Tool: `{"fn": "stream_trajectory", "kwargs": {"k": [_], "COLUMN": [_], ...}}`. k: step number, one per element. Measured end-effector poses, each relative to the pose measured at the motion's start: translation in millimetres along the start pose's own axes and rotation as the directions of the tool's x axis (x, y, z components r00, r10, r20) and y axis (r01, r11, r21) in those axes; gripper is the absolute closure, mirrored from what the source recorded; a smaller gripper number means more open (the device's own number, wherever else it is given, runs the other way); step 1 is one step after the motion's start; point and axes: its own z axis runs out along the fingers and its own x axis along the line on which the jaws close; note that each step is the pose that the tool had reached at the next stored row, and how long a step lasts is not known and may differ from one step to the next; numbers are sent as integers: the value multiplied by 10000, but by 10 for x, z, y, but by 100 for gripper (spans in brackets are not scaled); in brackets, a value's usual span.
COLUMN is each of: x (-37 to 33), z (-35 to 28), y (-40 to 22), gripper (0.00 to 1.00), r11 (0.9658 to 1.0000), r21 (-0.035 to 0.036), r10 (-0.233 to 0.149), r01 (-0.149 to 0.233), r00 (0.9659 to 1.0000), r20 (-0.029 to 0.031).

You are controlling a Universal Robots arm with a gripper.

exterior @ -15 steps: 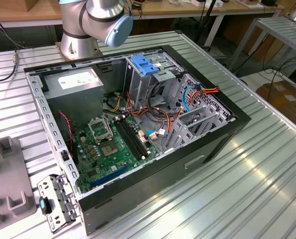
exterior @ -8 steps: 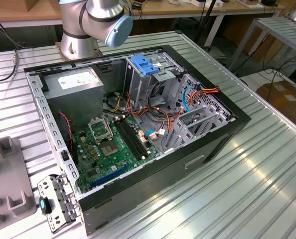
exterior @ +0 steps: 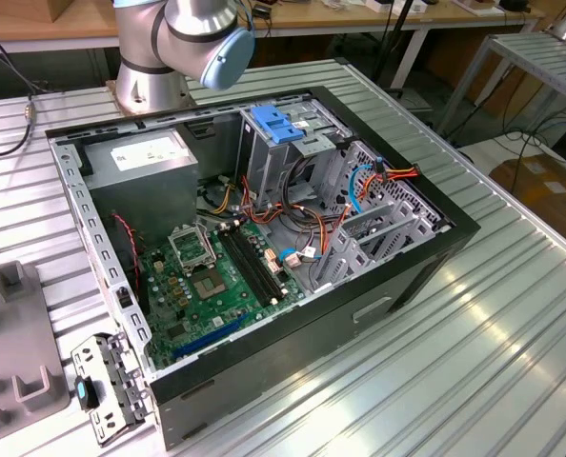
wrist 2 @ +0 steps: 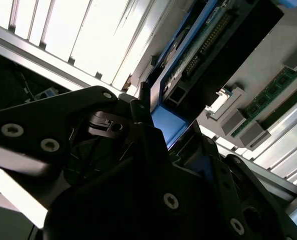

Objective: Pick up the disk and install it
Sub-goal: 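Pick up the disk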

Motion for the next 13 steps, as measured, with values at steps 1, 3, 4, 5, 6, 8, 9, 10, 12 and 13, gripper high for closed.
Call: {"fn": "stream_trajectory", "kwargs": {"k": [1,3,4,5,6,8,9,10,12,13], "x": [0,0,0,0,0,0,0,0,0,0], "z": [0,0,0,1,1,1,1,1,4,6], "y": [0,0,0,0,0,0,0,0,0,0], "gripper": [55,55,56,56,63,63,63,63,63,63], "r11": [10000,10000,10000,10000,10000,10000,10000,10000,10000,10000], "r21": [0,0,-1,0,0,0,0,0,0,0], "r10": [0,0,0,0,0,-1,0,0,0,0], "r01": [0,0,0,0,0,1,0,0,0,0], "r00": [10000,10000,10000,10000,10000,10000,10000,10000,10000,10000], "r20": [0,0,-1,0,0,1,0,0,0,0]}}
